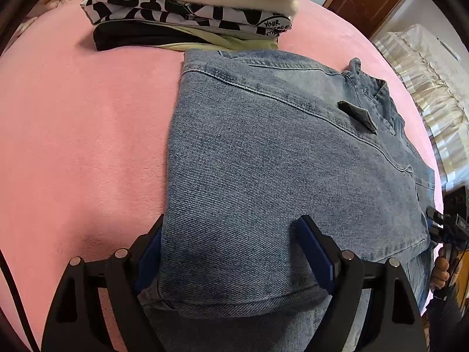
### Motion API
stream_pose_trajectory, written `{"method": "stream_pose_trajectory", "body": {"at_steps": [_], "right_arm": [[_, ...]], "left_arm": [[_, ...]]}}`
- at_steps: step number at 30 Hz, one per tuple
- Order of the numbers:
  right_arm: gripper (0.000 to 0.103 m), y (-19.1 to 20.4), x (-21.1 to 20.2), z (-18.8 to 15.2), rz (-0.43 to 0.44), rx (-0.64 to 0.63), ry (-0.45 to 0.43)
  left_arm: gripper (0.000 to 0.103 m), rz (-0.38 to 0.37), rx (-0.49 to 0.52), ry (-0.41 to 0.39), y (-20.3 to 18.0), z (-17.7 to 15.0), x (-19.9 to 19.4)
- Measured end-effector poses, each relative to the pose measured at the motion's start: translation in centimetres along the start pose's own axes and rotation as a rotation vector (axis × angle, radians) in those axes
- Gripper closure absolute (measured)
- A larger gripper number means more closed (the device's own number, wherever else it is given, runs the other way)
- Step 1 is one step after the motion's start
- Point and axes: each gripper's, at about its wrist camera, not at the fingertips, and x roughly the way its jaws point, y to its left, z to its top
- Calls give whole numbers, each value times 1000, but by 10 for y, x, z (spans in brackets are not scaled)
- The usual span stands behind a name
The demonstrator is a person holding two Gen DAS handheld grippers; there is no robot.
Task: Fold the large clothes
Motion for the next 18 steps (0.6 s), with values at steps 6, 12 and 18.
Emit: {"method": "stream_pose_trajectory", "body": {"at_steps": [6,12,18], "right_arm": [[83,41,24,10,-195,-148,-42],[85,140,15,-23,-238,-424,-89],[85,267,24,-63,-161,-746,-91]], "left_arm": [[19,-3,-1,-8,-1,-2,-2],[19,-20,-10,-29,2,-6,-3],[19,-53,-32,-36,8,-9,-8]]}}
